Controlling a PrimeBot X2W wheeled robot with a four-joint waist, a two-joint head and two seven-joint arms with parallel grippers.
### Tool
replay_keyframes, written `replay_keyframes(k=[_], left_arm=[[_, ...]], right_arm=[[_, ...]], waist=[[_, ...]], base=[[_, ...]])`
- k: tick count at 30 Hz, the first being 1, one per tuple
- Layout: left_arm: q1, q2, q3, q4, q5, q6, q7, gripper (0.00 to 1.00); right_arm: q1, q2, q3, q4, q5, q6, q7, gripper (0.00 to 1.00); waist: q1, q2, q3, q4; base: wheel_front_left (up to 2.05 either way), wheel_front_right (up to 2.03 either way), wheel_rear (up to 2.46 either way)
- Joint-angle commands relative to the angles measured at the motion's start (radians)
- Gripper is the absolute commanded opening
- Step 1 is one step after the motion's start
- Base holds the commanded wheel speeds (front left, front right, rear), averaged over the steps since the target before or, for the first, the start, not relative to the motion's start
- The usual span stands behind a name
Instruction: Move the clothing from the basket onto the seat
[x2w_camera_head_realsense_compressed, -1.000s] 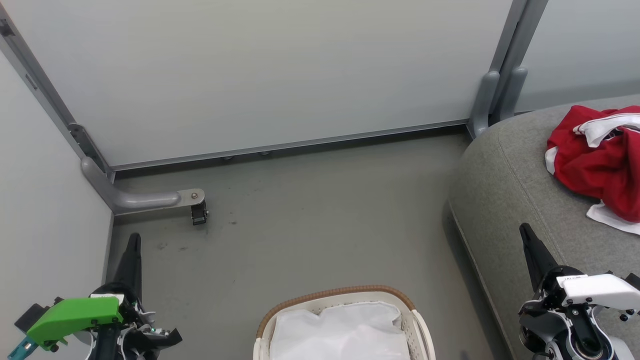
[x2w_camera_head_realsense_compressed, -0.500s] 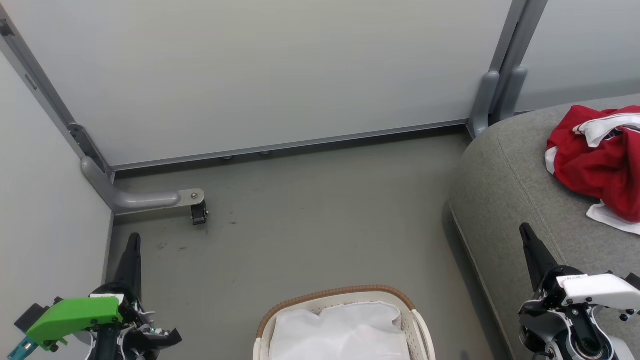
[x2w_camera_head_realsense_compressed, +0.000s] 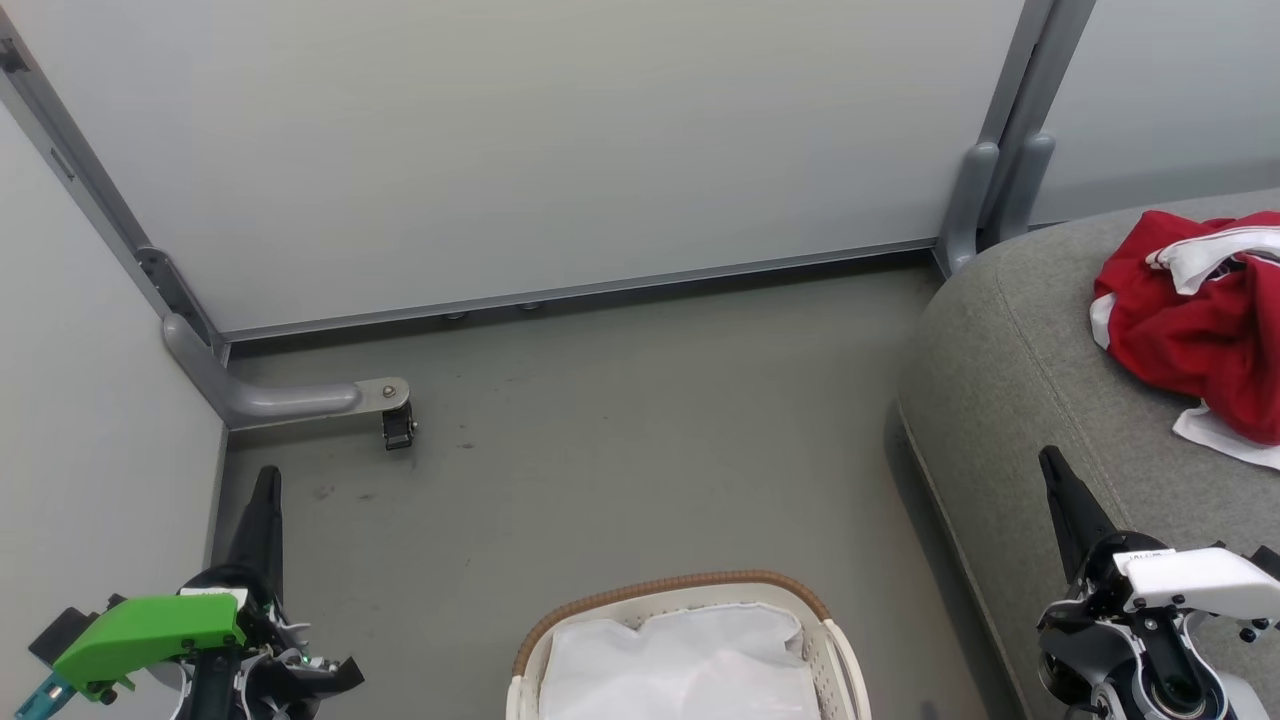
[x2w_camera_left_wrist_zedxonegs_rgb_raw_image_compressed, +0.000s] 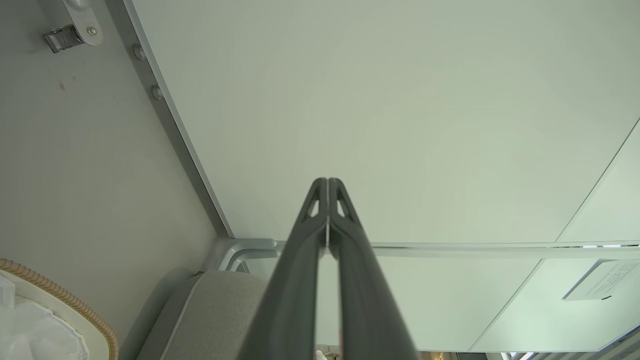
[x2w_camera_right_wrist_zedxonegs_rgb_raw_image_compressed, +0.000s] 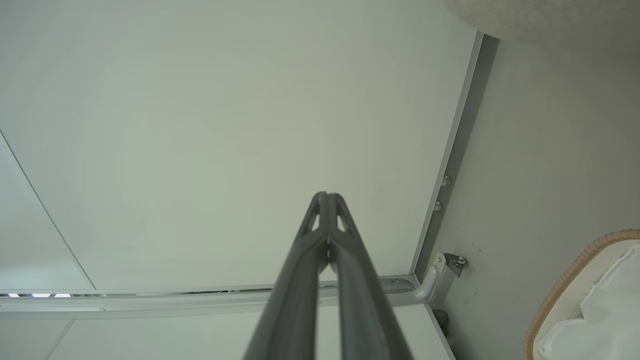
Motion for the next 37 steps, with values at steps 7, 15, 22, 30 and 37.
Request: replay_keyframes(k=[7,15,22,30,37], left_arm=[[-0.011,0.002,0.003,-0.002,0.0,-0.004,0.004,0.0],[-0.012,0.002,0.003,-0.002,0.0,-0.004,0.004,0.0],[-0.012,0.002,0.003,-0.002,0.0,-0.004,0.004,0.0],[-0.012,0.002,0.003,-0.002,0.0,-0.004,0.004,0.0],[-0.012,0.002,0.003,-0.002,0.001,-0.004,0.005,0.0]], right_arm=[[0.0,-0.006,-0.002,-0.004,0.003,0.0,0.003,0.0],[0.0,-0.006,-0.002,-0.004,0.003,0.0,0.003,0.0],[0.0,-0.006,-0.002,-0.004,0.003,0.0,0.003,0.0],[0.0,-0.006,-0.002,-0.004,0.003,0.0,0.003,0.0],[0.0,-0.006,-0.002,-0.004,0.003,0.0,0.003,0.0]], waist=[[0.0,0.0,0.0,0.0],[0.0,0.0,0.0,0.0],[0.0,0.0,0.0,0.0],[0.0,0.0,0.0,0.0],[0.0,0.0,0.0,0.0]], base=[[0.0,0.0,0.0],[0.0,0.0,0.0],[0.0,0.0,0.0],[0.0,0.0,0.0],[0.0,0.0,0.0]])
